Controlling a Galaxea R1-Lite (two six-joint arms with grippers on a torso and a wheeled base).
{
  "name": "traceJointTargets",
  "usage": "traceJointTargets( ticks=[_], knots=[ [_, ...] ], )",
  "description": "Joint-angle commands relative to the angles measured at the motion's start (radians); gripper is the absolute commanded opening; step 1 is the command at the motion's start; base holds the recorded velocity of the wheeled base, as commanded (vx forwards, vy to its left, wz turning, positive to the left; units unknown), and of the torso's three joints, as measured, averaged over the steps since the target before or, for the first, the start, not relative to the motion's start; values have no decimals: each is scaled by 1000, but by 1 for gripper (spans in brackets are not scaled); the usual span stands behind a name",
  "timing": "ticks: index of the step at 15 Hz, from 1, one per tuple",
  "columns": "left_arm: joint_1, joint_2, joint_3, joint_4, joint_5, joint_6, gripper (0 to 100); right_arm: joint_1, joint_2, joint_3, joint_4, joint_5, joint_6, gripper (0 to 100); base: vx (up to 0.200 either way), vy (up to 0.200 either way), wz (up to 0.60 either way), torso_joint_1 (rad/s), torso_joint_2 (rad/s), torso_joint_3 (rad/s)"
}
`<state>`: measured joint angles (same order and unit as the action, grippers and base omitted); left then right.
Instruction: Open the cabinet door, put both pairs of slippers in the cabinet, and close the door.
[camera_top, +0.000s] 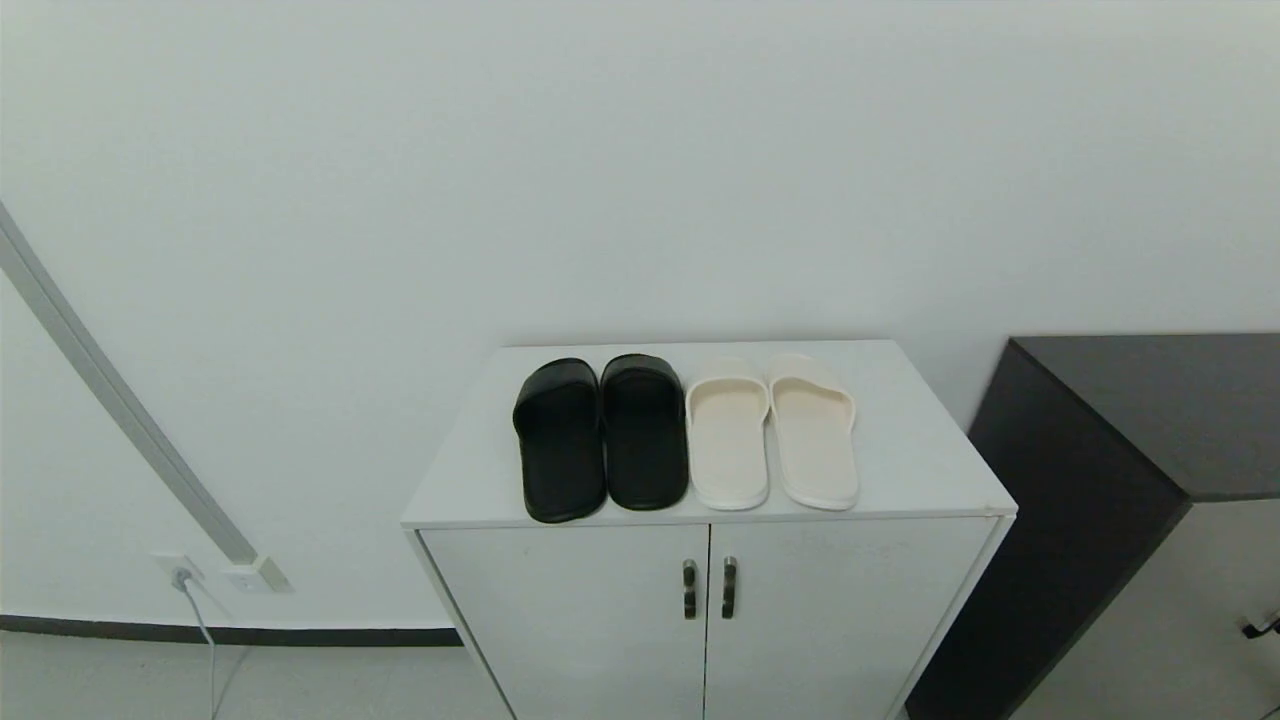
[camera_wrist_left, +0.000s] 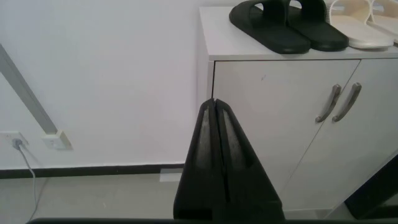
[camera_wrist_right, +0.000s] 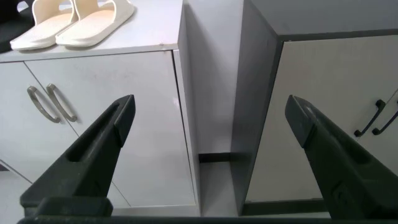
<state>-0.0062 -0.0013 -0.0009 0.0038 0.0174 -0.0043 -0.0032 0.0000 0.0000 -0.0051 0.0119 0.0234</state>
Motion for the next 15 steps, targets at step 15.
traceJointTargets(
  ticks=[15],
  knots=[
    [0,1,1,1,2,15,0,14,144,-341,76,-17,104,100,0,0,0,0,0,0]
  ],
)
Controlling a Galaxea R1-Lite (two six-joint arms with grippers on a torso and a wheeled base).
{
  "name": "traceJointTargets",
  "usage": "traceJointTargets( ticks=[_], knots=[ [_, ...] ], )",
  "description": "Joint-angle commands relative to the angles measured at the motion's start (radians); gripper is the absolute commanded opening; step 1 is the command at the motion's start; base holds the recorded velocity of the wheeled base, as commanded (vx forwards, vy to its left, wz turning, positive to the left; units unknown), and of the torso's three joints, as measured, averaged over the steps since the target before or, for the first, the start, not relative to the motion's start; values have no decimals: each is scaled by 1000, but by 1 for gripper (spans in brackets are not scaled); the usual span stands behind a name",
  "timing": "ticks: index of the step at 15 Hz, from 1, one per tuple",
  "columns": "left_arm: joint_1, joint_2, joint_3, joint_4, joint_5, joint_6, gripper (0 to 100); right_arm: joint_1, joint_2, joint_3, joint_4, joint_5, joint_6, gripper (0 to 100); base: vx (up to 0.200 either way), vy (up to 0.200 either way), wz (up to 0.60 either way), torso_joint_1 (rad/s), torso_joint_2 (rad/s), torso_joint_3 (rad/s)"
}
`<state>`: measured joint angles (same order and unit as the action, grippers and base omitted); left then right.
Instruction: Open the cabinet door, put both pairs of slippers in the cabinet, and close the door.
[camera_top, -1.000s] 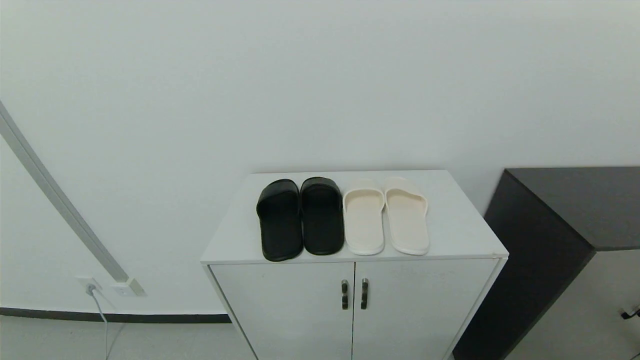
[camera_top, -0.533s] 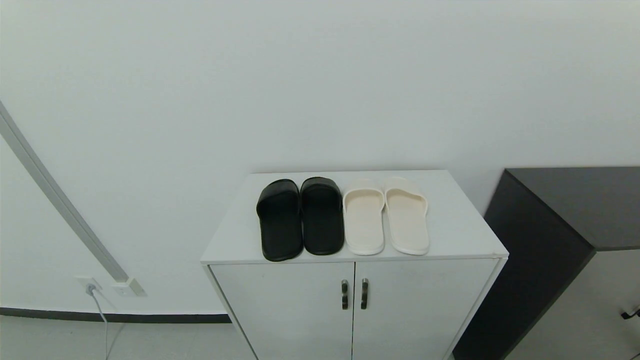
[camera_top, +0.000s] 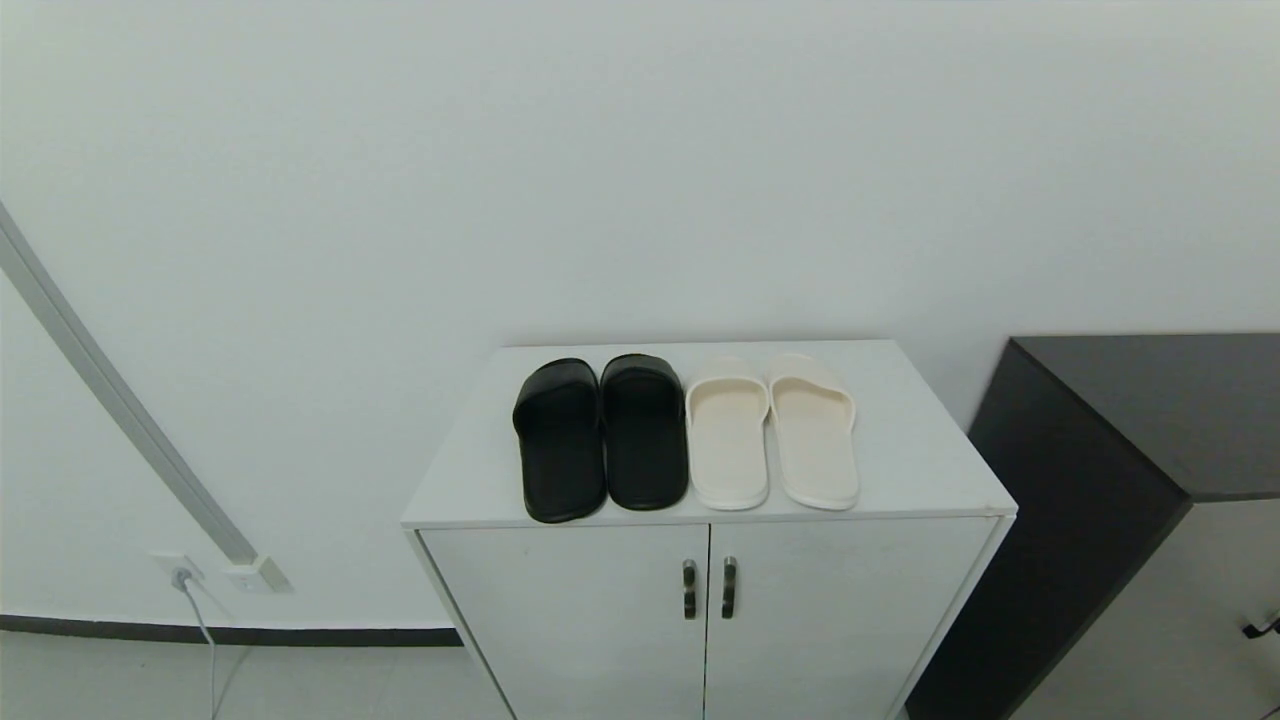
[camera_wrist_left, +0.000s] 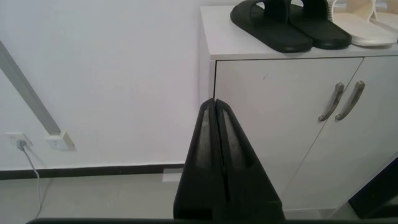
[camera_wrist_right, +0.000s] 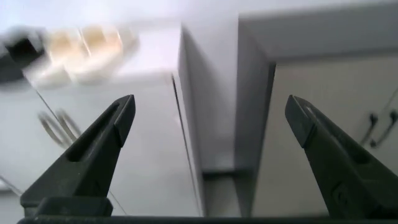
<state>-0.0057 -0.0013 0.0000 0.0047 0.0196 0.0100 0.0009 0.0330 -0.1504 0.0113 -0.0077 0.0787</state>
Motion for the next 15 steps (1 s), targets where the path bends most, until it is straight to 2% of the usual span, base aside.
traceJointTargets(
  ticks=[1,5,7,9,10,11,13,15],
  knots=[
    [0,1,0,0,0,1,0,14,146,-209,96,25,36,100,0,0,0,0,0,0],
    [0,1,0,0,-3,-2,0,22,435,-210,70,227,61,100,0,0,0,0,0,0],
    [0,1,0,0,-4,-2,0,57,654,-215,-82,291,105,100,0,0,0,0,0,0],
    [0,1,0,0,-4,-1,0,139,843,-236,-208,279,111,100,0,0,0,0,0,0],
    [0,1,0,0,-4,1,0,219,973,-273,-298,195,111,100,0,0,0,0,0,0],
    [0,1,0,0,-4,1,0,337,1067,-307,-373,74,121,100,0,0,0,0,0,0],
    [0,1,0,0,-4,1,0,535,1200,-379,-468,-126,181,100,0,0,0,0,0,0],
    [0,1,-2,0,-6,1,0,639,1318,-482,-487,-242,190,100,0,0,0,0,0,0]
  ],
)
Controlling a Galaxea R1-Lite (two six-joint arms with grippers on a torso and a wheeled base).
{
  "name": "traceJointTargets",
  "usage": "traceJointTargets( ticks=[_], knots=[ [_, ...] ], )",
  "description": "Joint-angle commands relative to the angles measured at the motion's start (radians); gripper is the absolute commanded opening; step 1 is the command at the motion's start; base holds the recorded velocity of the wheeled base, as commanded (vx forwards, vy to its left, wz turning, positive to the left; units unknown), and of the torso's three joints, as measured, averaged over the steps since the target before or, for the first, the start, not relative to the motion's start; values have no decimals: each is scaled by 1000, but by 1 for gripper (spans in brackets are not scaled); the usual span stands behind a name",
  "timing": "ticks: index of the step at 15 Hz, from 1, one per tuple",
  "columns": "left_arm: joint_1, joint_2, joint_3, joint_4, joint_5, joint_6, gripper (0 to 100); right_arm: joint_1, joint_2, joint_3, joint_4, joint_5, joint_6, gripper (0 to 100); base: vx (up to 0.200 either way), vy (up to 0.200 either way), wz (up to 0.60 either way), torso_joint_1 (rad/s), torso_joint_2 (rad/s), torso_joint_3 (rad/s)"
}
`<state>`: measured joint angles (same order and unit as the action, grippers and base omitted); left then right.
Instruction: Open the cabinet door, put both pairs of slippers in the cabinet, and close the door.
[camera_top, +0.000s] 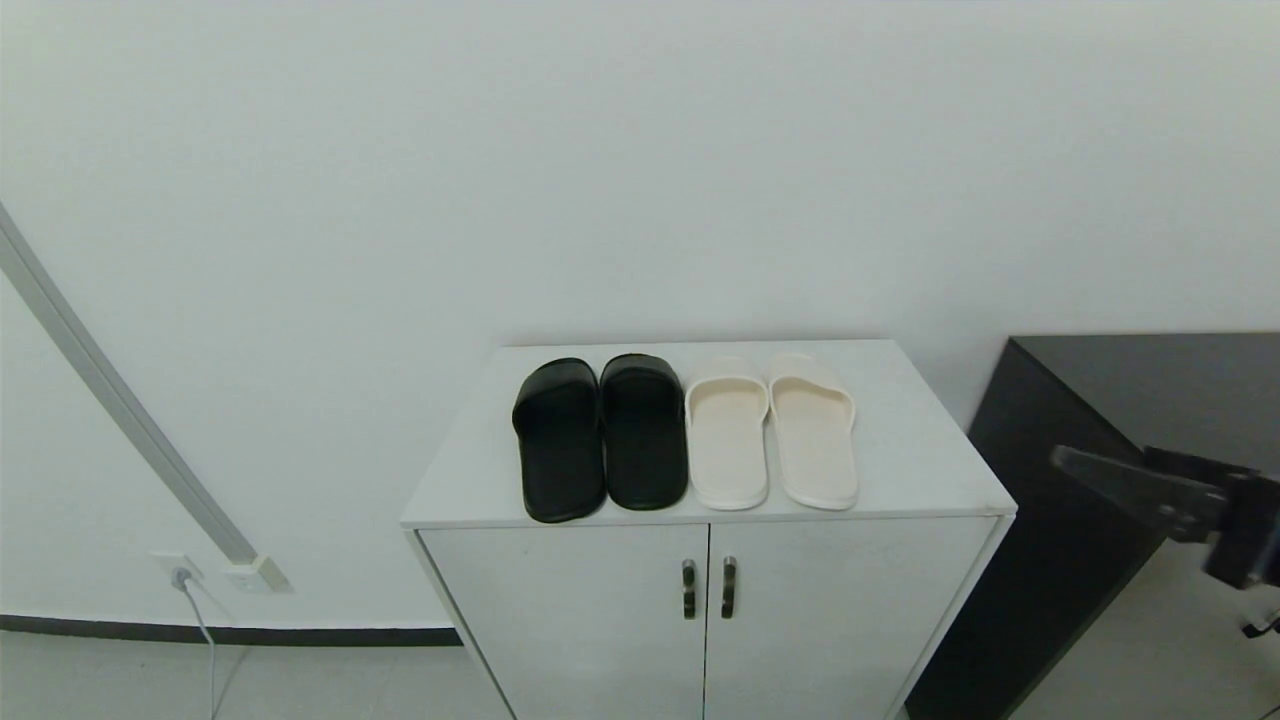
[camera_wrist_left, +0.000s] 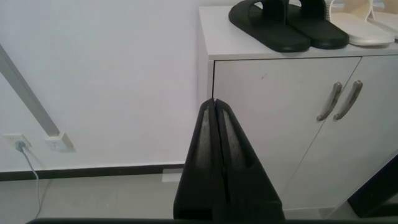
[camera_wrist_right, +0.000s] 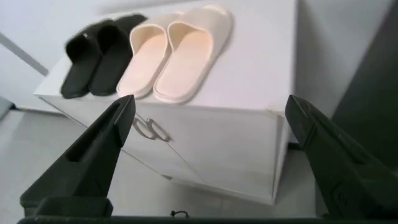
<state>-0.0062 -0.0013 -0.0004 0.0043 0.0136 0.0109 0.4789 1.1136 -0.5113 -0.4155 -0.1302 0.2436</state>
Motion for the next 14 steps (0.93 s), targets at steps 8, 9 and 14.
traceJointTargets(
  ticks=[8,9,14],
  knots=[
    [0,1,-1,0,0,0,0,285,638,-446,-92,-453,51,100,0,0,0,0,0,0],
    [0,1,-1,0,0,0,0,293,677,-469,-112,-468,52,100,0,0,0,0,0,0],
    [0,1,-1,2,0,0,0,288,839,-605,-124,-519,52,100,0,0,0,0,0,0]
  ],
)
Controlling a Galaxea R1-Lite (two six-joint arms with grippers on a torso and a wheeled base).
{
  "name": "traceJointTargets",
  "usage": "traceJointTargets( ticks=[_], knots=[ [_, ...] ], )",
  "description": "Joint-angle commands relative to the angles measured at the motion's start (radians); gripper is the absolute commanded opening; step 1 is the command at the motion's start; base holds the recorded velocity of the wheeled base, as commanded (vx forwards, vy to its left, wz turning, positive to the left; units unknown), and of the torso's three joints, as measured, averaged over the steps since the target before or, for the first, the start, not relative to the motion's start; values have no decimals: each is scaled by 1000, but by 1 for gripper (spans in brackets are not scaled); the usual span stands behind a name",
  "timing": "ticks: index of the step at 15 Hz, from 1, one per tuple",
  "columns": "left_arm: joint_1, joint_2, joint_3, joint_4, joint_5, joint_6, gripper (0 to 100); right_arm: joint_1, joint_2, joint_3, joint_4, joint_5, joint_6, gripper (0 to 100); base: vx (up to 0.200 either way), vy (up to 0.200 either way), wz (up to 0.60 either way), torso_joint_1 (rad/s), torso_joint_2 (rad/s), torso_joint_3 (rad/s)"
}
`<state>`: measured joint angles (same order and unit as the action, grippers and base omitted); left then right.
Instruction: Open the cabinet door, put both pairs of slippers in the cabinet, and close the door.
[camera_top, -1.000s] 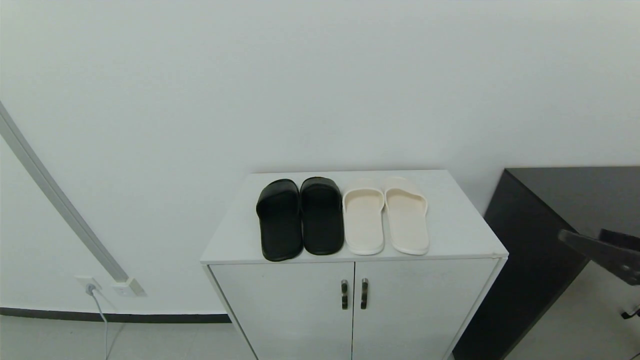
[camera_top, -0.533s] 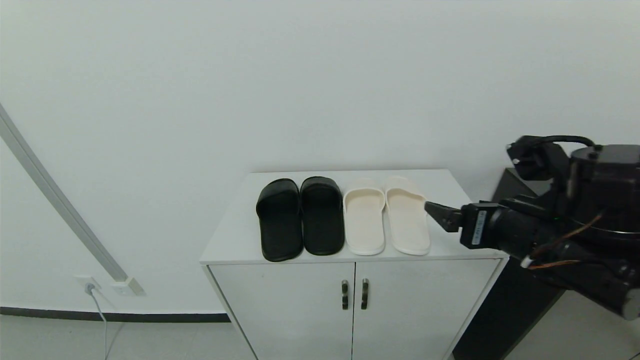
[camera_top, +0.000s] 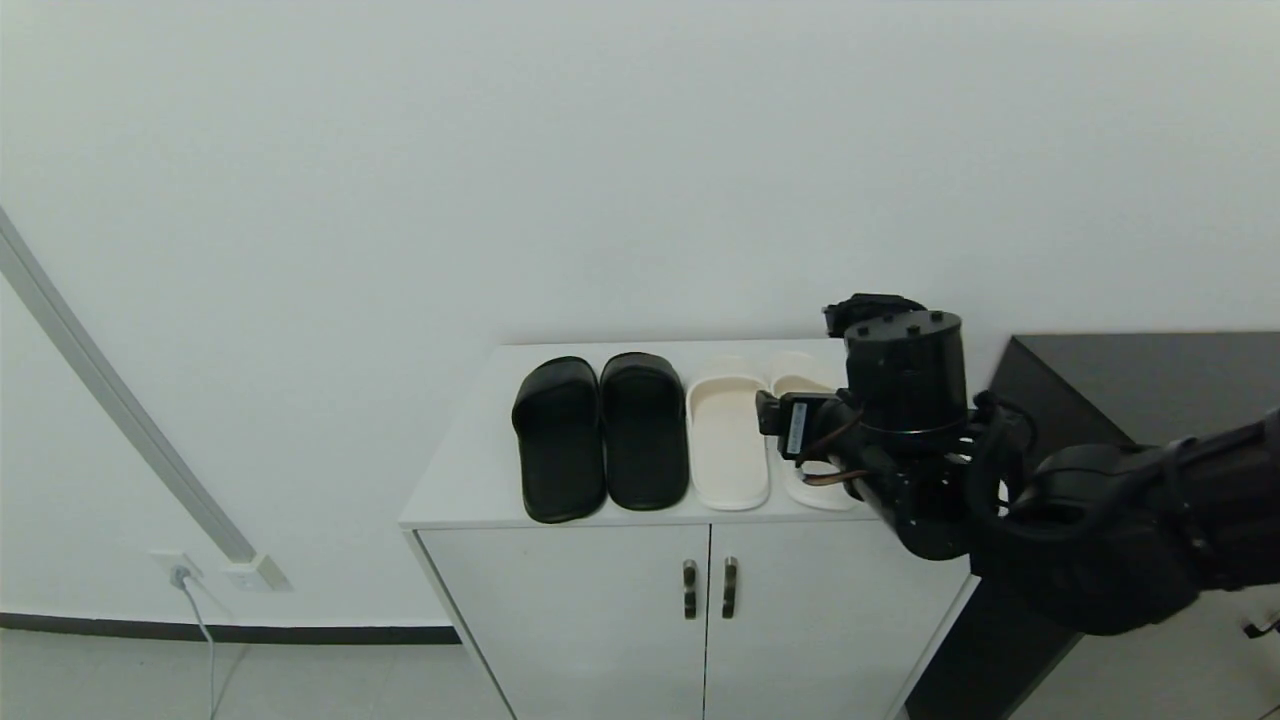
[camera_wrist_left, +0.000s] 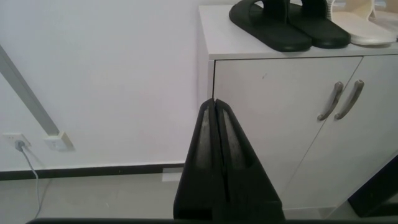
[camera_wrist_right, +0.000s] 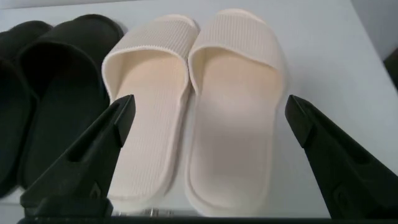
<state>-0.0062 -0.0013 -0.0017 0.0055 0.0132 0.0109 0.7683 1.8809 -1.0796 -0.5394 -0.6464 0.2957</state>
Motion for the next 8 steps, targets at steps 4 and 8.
traceJointTargets(
  ticks=[4,8],
  knots=[
    [0,1,0,1,1,0,0,-40,155,-128,2,-1,0,100,0,0,0,0,0,0],
    [0,1,0,1,1,0,0,-55,245,-201,2,1,-1,100,0,0,0,0,0,0]
  ],
)
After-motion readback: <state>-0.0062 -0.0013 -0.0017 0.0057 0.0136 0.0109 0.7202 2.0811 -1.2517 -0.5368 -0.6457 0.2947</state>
